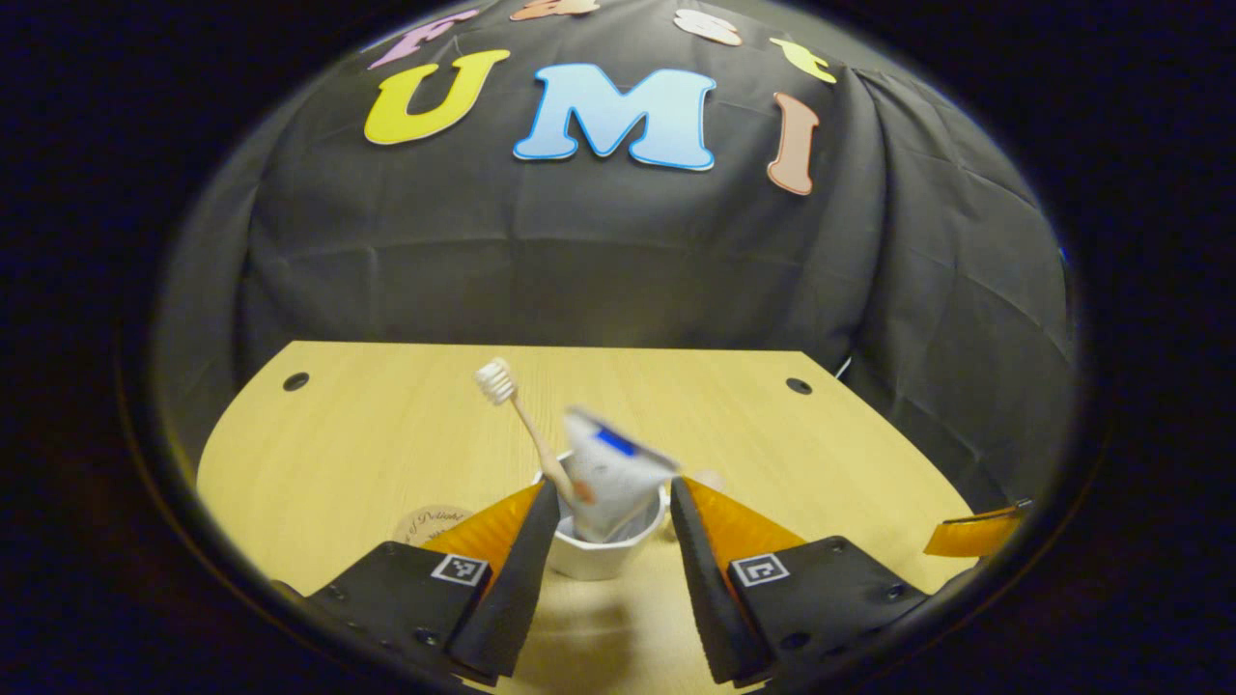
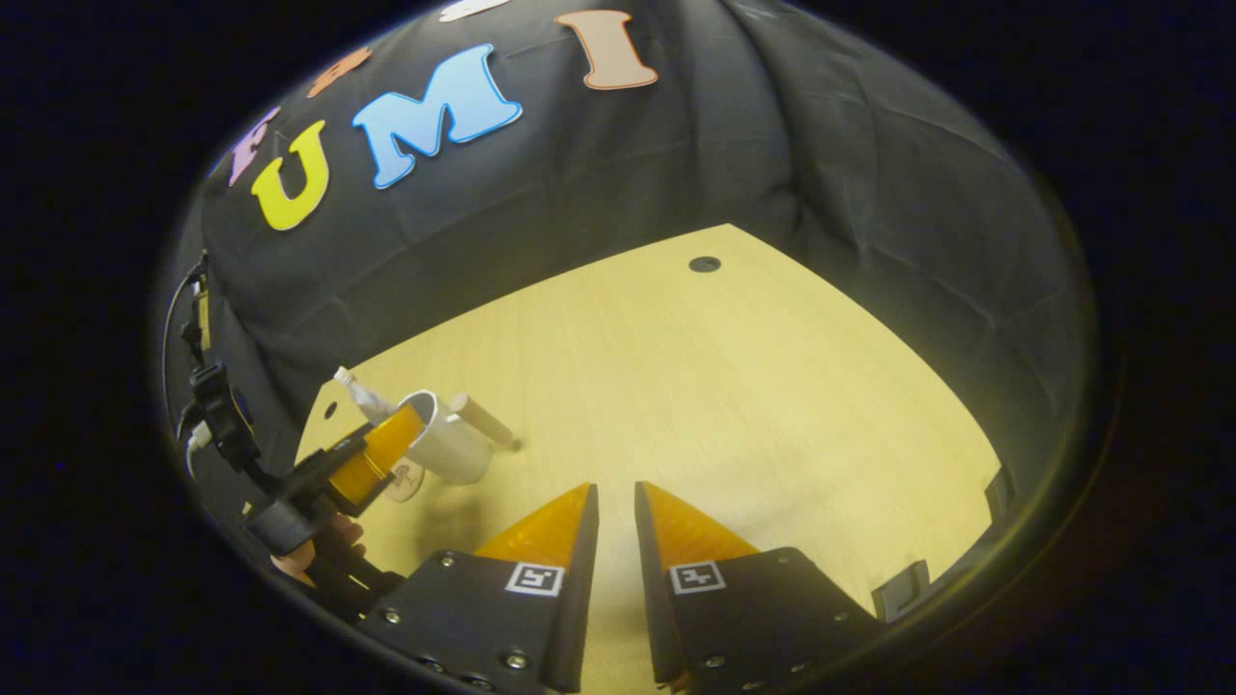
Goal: Put the toothbrush and toothpaste on the desktop into the cup, then pick up the cup and place it on the coaster on the desktop.
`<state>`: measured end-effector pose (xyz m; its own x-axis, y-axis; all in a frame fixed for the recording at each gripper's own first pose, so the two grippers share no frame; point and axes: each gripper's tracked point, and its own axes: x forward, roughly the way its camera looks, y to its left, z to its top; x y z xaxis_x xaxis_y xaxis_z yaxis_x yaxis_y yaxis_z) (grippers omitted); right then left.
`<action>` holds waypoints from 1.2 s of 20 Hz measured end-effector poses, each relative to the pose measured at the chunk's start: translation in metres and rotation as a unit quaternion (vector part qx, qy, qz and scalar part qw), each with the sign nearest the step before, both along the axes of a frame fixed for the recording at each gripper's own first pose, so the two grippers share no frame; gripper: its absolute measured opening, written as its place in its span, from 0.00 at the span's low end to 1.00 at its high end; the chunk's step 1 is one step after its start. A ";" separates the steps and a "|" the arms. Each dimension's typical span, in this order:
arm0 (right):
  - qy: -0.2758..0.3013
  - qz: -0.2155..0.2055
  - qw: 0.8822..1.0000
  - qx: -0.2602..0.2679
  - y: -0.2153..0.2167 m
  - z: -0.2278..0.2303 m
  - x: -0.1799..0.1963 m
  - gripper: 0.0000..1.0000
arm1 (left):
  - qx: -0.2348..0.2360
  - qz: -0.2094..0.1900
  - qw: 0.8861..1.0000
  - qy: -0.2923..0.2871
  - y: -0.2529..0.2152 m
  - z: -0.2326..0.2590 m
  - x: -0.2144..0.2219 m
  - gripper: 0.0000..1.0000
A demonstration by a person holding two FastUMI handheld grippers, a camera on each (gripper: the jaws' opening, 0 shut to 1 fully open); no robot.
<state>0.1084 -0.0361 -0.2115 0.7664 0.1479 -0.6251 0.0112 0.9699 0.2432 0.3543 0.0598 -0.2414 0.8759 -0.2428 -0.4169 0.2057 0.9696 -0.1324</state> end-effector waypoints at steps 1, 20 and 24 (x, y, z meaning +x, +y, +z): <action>-0.003 0.011 1.000 0.002 0.005 0.000 0.000 0.26 | 0.002 0.002 1.000 -0.004 0.001 0.003 -0.003 0.79; 0.032 0.268 0.956 -0.118 0.076 0.001 0.072 0.64 | 0.009 0.059 0.997 0.054 0.095 -0.005 -0.086 0.95; 0.040 0.339 0.924 -0.169 0.094 -0.003 0.085 0.78 | 0.016 0.077 0.995 0.060 0.111 -0.008 -0.090 0.96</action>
